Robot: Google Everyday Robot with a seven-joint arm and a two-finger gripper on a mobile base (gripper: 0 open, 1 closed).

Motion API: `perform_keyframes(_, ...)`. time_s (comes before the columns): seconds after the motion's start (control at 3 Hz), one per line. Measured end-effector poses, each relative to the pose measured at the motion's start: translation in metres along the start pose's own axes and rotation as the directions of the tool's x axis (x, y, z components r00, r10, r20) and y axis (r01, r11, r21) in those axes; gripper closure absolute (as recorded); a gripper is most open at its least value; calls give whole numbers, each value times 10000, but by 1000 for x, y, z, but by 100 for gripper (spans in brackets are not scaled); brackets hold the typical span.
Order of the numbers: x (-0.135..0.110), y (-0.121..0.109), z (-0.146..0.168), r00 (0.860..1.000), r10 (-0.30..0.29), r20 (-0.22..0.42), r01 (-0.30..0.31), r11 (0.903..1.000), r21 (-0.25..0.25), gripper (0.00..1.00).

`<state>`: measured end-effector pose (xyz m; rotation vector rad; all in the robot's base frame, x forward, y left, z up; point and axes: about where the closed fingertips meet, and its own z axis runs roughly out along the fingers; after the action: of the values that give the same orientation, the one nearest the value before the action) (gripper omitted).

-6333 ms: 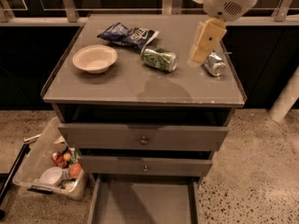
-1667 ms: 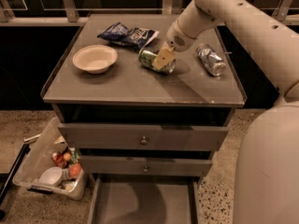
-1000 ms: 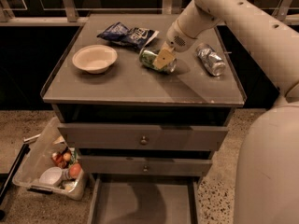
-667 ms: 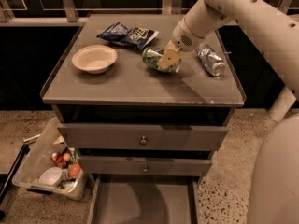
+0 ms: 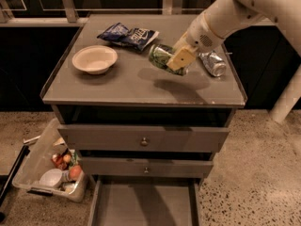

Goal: Place green can into bottom drawer

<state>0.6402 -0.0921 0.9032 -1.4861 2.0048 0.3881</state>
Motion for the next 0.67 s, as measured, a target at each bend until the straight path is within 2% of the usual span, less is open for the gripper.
perform_keyframes(0.33, 14, 23, -27, 9993, -180, 338, 173, 9996, 203, 100)
perform_keyframes(0.67, 34, 55, -51, 9989, -326, 340, 307, 9980, 561, 100)
